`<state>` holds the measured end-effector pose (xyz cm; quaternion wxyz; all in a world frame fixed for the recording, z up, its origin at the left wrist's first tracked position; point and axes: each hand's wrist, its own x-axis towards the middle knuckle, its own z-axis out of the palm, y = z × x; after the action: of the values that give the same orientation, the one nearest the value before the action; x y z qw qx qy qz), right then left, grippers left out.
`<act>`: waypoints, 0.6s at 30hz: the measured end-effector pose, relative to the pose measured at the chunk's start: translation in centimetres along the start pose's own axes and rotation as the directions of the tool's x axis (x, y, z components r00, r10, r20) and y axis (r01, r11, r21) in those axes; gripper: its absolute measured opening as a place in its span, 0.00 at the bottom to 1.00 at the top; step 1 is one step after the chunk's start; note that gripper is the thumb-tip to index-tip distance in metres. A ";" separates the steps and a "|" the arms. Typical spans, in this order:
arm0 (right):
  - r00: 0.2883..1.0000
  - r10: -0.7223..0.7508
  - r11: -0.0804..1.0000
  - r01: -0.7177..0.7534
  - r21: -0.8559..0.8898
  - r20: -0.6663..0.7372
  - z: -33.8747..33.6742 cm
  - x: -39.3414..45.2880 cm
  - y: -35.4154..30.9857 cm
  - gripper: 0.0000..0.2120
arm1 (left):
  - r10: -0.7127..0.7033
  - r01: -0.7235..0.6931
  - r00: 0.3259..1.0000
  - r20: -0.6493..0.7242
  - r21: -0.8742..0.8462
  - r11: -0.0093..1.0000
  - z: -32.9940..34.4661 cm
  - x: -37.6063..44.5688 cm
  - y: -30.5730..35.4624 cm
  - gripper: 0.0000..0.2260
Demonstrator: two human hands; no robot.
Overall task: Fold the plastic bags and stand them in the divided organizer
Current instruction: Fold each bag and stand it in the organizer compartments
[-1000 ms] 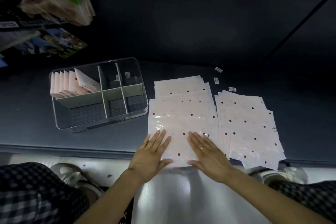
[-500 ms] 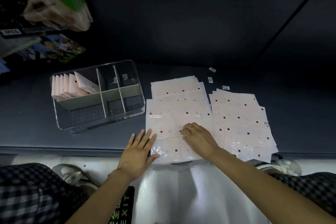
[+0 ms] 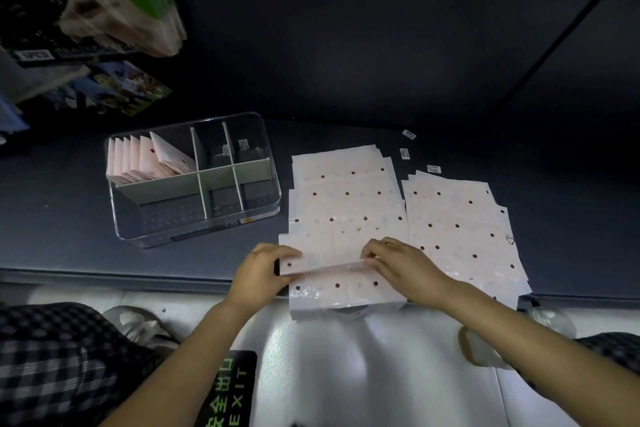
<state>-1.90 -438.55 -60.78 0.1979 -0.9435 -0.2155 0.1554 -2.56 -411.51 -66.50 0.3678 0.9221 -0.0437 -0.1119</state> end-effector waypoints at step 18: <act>0.983 0.177 0.984 -0.175 -0.041 0.056 1.8 8.0 0.1 0.18 | 0.429 -0.378 0.902 -0.046 0.394 0.838 4.0 -3.3 3.5 0.17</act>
<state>4.30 -434.35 -64.02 0.1601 -0.9572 -0.1399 0.1965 -6.69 -416.22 -66.34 0.2019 0.9504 -0.2333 0.0400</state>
